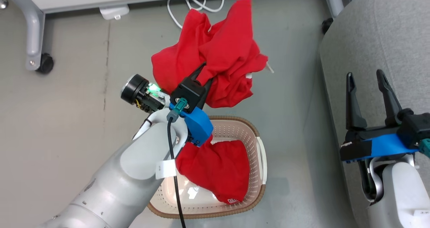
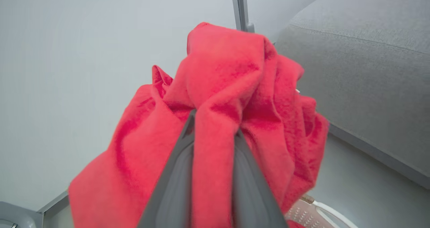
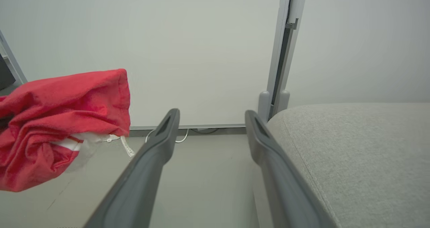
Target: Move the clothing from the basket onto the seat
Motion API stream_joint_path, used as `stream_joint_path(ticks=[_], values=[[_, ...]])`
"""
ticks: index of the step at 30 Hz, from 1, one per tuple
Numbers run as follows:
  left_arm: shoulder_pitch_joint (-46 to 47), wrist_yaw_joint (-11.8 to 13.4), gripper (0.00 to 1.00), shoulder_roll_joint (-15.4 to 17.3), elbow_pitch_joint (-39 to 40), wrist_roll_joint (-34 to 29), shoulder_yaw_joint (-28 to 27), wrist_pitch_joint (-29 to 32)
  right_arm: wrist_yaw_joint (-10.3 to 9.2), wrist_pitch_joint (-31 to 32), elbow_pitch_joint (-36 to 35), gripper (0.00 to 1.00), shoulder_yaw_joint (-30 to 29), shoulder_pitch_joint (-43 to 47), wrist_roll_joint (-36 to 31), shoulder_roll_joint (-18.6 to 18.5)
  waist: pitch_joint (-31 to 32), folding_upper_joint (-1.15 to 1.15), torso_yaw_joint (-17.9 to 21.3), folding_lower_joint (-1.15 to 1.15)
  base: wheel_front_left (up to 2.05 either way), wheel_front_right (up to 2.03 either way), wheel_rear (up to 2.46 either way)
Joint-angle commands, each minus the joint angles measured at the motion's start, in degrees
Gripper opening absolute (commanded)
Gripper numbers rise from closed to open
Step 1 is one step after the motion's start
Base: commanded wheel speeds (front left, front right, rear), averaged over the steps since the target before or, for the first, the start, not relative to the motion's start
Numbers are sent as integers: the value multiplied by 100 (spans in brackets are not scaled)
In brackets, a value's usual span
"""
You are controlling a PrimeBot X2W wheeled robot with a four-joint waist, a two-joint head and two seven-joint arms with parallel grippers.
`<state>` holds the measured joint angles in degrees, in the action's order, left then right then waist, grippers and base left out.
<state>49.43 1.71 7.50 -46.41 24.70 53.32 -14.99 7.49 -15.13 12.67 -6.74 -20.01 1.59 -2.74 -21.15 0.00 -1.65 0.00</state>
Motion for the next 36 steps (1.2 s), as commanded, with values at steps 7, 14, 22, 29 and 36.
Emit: stream_joint_path(ticks=[7, 14, 22, 29, 36], values=[[-317, 62, 0, 99, 725, -125, -498, -28, 1, -4, 93, 100, -33, 292, -6, -27, 464, 0, -1, 0, 0, 0, 0], [-613, 51, 0, 127, 1204, -258, -798, -29, 1, -4, 171, 100, -28, 528, 39, -27, 824, 0, -1, 0, 0, 0, 0], [-935, -14, 0, 101, 1413, -330, -920, -29, 1, -4, 234, 100, -34, 790, 93, -27, 1164, 0, -39, 0, 0, 0, 0], [-1124, -55, 0, 133, 1468, -356, -965, -29, 1, -4, 263, 100, 80, 927, 135, -27, 1349, 0, -55, 0, 0, 0, 0], [-1238, -68, 0, 138, 1456, -368, -1009, -29, 1, -4, 169, 100, 401, 1001, 136, -27, 1427, 0, -29, 0, 0, 0, 0]])
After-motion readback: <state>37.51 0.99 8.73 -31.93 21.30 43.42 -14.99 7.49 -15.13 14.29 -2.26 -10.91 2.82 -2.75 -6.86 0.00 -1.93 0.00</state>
